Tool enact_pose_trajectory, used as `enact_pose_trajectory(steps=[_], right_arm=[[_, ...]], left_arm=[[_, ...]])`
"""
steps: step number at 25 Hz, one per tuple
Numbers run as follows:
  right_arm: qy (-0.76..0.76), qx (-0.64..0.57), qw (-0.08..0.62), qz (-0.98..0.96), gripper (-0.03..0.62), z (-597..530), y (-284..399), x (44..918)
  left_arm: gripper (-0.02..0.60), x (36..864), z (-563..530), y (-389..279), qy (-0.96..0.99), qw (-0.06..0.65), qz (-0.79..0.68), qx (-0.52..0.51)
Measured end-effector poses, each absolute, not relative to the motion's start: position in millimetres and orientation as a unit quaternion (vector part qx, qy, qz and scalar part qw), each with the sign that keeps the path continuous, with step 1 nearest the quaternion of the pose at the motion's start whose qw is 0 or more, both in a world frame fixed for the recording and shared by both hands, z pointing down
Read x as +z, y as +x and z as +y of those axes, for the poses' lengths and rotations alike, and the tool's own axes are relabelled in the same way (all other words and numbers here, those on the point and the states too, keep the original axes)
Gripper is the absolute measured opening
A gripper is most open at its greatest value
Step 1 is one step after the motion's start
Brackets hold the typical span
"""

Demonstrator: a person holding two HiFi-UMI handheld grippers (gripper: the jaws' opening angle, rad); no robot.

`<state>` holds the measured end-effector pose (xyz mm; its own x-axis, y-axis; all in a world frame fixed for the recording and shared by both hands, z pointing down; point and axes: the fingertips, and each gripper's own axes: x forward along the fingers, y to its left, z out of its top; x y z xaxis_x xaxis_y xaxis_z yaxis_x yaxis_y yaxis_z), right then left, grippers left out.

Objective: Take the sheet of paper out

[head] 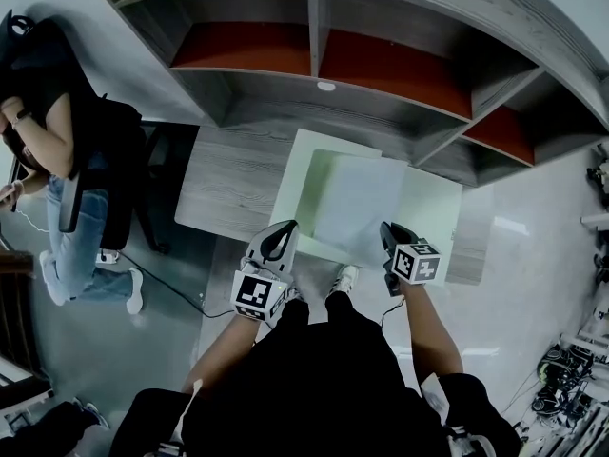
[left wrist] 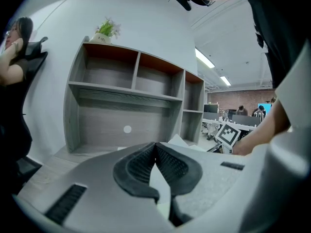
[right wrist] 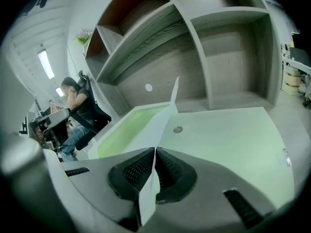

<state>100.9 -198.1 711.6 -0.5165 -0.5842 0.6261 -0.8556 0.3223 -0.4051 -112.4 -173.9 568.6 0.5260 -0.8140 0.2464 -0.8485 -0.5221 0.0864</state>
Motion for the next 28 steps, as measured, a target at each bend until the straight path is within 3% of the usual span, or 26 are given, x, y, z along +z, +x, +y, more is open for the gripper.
enact_pose_trajectory(steps=[16, 28], right_arm=[[0.489, 0.218, 0.211, -0.818, 0.025, -183, 120, 640], [0.522, 0.083, 0.151, -0.836, 0.025, -169, 120, 558]], left_arm=[[0.006, 547, -178, -79, 0.884, 0.098, -0.454, 0.062], [0.006, 532, -176, -78, 0.889, 0.082, -0.447, 0.054]])
